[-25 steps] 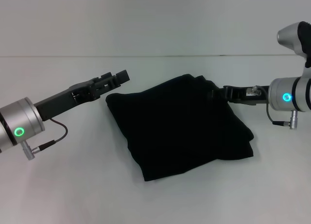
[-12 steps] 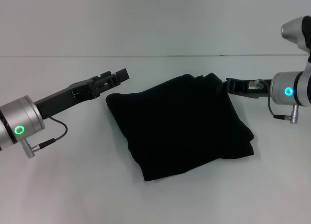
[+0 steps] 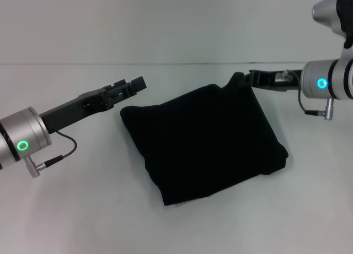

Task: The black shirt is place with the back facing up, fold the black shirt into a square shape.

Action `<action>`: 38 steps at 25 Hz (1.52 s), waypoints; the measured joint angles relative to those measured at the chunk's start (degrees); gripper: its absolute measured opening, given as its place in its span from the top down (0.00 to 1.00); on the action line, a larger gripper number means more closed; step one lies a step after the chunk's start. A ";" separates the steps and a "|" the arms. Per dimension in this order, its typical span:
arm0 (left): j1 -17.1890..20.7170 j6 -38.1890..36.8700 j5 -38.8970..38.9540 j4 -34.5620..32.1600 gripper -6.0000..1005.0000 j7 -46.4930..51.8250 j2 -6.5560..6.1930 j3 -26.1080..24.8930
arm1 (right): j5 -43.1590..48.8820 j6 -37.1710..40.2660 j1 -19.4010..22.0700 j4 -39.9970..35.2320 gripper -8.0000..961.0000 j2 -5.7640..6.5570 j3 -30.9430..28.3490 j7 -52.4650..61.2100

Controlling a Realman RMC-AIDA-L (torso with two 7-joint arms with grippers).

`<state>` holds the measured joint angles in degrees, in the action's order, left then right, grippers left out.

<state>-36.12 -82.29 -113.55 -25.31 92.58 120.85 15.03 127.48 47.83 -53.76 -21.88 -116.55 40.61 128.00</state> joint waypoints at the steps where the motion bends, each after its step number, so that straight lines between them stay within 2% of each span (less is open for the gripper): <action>1: 0.00 0.02 0.02 0.00 0.18 0.04 0.00 0.00 | 0.08 0.36 -0.22 -0.14 0.97 0.11 0.01 0.09; 11: -0.07 0.00 0.39 0.09 0.19 0.97 0.00 0.00 | 0.31 1.67 -1.17 -0.22 0.97 2.24 0.73 0.67; 18: -0.09 0.01 0.38 0.17 0.19 1.52 0.05 0.00 | 0.39 0.04 -1.12 0.46 0.97 2.39 2.76 1.27; 23: -0.05 0.39 0.11 0.25 0.19 1.62 0.26 0.00 | 0.47 -0.62 -0.63 0.49 0.97 1.96 3.07 1.00; 27: 0.03 2.36 0.02 0.26 0.19 1.64 0.43 0.00 | 0.49 -1.31 -0.17 0.52 0.81 1.95 3.08 1.21; 31: -0.27 7.37 -0.14 0.36 0.19 3.17 0.53 1.05 | 0.49 -0.89 0.39 0.25 0.62 2.37 3.08 1.29; 33: -0.68 10.62 -0.30 0.36 0.19 5.07 0.53 2.82 | 0.50 0.48 0.67 0.00 0.51 2.85 3.08 1.29; 38: -2.32 18.60 -3.17 0.15 0.19 12.09 0.33 8.81 | 0.27 6.30 1.54 -0.23 0.40 4.82 2.67 1.29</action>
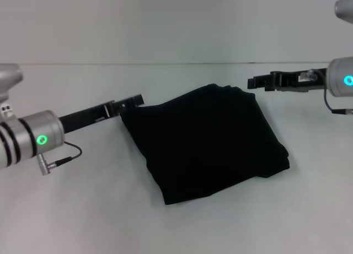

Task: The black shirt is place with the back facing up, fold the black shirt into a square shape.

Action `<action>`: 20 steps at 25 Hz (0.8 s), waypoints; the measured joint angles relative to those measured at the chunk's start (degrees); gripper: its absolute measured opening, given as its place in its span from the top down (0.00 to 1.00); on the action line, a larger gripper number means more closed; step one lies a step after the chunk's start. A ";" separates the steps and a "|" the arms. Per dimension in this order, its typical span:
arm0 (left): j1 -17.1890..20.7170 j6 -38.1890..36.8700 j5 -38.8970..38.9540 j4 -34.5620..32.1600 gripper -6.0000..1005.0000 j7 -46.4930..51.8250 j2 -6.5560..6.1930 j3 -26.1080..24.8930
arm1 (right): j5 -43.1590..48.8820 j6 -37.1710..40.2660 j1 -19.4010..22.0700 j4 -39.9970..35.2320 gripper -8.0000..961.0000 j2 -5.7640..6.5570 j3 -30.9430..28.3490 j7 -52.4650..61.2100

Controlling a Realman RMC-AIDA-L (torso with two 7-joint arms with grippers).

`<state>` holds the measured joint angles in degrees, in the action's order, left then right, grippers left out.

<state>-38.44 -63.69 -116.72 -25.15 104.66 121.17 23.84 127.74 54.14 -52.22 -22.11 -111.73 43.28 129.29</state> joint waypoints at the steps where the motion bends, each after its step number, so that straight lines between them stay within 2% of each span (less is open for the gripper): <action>1: -0.42 1.43 -0.90 -0.01 0.19 1.34 -0.01 1.25 | -0.08 0.94 0.28 -0.08 0.38 0.29 -0.11 0.00; 4: -1.27 5.45 -2.35 0.04 0.19 4.39 0.12 4.28 | -0.19 2.32 1.19 -0.59 0.38 0.67 -0.32 0.16; 11: -3.17 12.05 -2.92 0.18 0.19 8.60 0.28 9.65 | -0.22 2.52 1.84 -0.74 0.38 0.70 -0.61 0.34; 20: -4.34 13.97 -3.55 0.48 0.19 9.88 0.29 12.51 | -0.21 2.26 1.86 -0.75 0.38 0.41 -0.54 0.26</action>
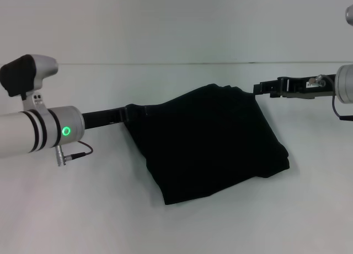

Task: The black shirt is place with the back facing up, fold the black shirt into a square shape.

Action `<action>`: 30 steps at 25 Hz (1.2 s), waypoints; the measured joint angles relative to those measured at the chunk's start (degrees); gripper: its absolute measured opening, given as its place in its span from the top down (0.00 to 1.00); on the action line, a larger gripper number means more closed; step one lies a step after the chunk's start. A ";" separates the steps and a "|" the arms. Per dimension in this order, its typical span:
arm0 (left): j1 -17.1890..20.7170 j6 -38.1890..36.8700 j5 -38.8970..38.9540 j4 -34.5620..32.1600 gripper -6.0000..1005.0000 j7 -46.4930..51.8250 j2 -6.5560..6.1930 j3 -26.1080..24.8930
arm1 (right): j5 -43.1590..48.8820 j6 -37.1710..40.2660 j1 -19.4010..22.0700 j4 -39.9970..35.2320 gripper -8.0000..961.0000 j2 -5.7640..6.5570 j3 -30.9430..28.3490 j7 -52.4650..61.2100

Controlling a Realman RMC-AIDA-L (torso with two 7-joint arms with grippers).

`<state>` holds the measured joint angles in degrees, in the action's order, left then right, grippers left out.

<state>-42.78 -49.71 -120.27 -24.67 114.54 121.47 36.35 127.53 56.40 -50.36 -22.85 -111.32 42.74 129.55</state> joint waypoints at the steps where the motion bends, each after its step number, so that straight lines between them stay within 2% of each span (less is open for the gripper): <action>1: -0.20 0.02 -0.02 0.22 0.19 0.00 -0.03 0.26 | 0.01 0.00 0.00 0.00 0.38 -0.06 0.11 -0.06; 14: -0.66 -0.09 -1.24 0.90 0.20 0.73 -0.43 0.58 | 0.00 -0.58 0.17 -0.08 0.39 -0.20 -0.11 -0.44; 22: -1.94 -0.41 -1.47 0.61 0.26 0.77 -0.45 4.27 | -0.01 -0.60 0.25 -0.08 0.39 -0.24 -0.11 -0.45; 30: -3.17 0.17 -1.47 0.56 0.48 0.78 -0.46 5.13 | -0.01 -0.59 0.69 -0.08 0.39 -0.13 -0.19 -0.54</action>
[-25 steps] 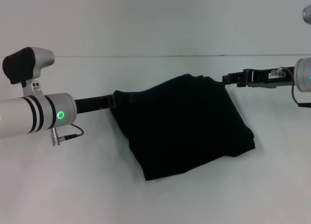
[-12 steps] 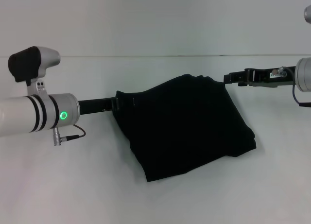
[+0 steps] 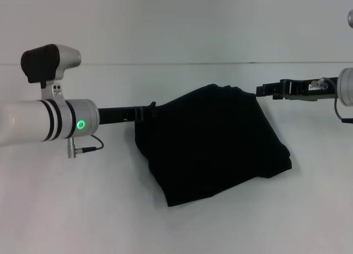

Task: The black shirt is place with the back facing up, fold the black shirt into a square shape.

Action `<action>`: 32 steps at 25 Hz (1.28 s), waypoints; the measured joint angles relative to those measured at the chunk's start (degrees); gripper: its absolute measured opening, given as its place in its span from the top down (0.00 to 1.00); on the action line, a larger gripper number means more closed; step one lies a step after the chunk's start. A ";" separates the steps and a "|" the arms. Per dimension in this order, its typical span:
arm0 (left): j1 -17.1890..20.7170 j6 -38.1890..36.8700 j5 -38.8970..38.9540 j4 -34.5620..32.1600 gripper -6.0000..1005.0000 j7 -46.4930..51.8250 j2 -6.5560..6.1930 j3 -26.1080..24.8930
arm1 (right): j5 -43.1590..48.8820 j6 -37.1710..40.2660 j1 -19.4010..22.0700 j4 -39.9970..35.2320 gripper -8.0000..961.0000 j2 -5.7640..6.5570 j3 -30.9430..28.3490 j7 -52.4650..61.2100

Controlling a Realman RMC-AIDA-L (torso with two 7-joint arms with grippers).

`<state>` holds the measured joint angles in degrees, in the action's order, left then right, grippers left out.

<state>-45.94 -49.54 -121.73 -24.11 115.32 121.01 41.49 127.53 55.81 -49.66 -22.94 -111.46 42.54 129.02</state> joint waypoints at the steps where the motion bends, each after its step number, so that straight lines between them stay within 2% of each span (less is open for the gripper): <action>1: -0.20 0.20 0.00 0.00 0.53 0.03 -0.05 0.00 | 0.00 0.00 0.08 0.00 0.39 0.02 -0.01 0.00; 5: -0.44 1.43 0.00 0.03 0.72 0.95 -0.09 0.40 | 0.00 0.00 0.37 0.00 0.39 0.02 -0.03 0.00; 11: -0.61 2.33 -0.08 -0.02 0.91 1.49 -0.22 1.58 | 0.00 -0.07 0.55 -0.13 0.39 0.10 -0.17 0.00; 17: -0.68 3.75 -0.15 -0.10 0.98 1.49 -0.50 1.49 | 0.00 -0.26 0.72 -0.64 0.39 -0.06 -0.18 0.00; 26: -2.76 4.17 -0.18 -1.26 0.97 1.48 -1.28 1.52 | 0.00 -0.10 0.89 -0.64 0.39 -0.29 -0.07 -0.28; 32: -4.23 4.82 -0.17 -1.18 0.97 1.48 -1.87 1.49 | 0.01 4.94 2.57 -0.79 0.39 0.63 -0.06 -0.64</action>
<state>-50.18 -44.72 -121.91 -25.29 116.81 119.14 42.98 127.54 60.75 -47.10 -23.73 -110.83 42.48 128.38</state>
